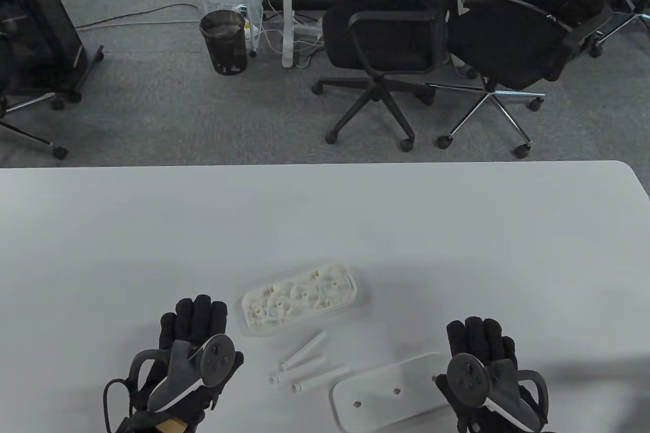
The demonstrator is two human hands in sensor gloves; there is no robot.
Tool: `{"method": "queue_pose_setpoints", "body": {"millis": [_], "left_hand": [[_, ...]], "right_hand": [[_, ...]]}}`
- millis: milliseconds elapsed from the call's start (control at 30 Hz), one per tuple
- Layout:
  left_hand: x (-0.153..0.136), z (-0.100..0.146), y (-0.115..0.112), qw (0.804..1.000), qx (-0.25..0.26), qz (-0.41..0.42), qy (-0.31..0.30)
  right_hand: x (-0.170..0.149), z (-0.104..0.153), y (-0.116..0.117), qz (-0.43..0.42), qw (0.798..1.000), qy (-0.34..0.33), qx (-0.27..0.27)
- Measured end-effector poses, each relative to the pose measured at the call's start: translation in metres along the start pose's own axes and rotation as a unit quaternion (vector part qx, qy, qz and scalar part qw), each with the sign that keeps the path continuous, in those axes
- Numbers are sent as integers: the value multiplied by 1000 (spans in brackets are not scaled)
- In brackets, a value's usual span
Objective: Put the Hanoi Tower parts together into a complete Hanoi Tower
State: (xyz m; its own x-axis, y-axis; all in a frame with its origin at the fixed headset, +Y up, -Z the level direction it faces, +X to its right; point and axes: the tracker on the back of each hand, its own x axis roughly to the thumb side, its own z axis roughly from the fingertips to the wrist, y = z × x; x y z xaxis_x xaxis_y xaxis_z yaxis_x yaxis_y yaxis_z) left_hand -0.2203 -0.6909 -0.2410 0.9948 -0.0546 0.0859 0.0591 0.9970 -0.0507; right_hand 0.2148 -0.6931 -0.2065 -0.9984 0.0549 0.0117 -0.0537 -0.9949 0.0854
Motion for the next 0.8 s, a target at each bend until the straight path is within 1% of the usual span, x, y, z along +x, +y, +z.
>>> {"method": "queue_pose_setpoints", "body": {"millis": [100, 200, 433, 533, 600, 667, 800], "left_hand": [[0, 0, 6, 1000, 9, 27, -5], [1, -1, 16, 997, 15, 72, -10], [14, -15, 59, 988, 42, 144, -35], [22, -24, 69, 983, 49, 171, -48], [28, -32, 71, 982, 50, 175, -54], [35, -44, 66, 983, 41, 172, -58], [48, -65, 46, 985, -1, 165, -60]], "right_hand": [[-1, -1, 0, -3, 1000, -2, 2], [-2, -2, 2, -4, 1000, -1, 3], [-4, -4, 2, -15, 1000, -3, 4], [-4, -3, 0, -22, 1000, -7, 2], [-5, -3, -1, -28, 1000, -9, -1], [-6, -3, -2, -33, 999, -10, -3], [-6, -3, -1, -36, 999, -13, 0]]}}
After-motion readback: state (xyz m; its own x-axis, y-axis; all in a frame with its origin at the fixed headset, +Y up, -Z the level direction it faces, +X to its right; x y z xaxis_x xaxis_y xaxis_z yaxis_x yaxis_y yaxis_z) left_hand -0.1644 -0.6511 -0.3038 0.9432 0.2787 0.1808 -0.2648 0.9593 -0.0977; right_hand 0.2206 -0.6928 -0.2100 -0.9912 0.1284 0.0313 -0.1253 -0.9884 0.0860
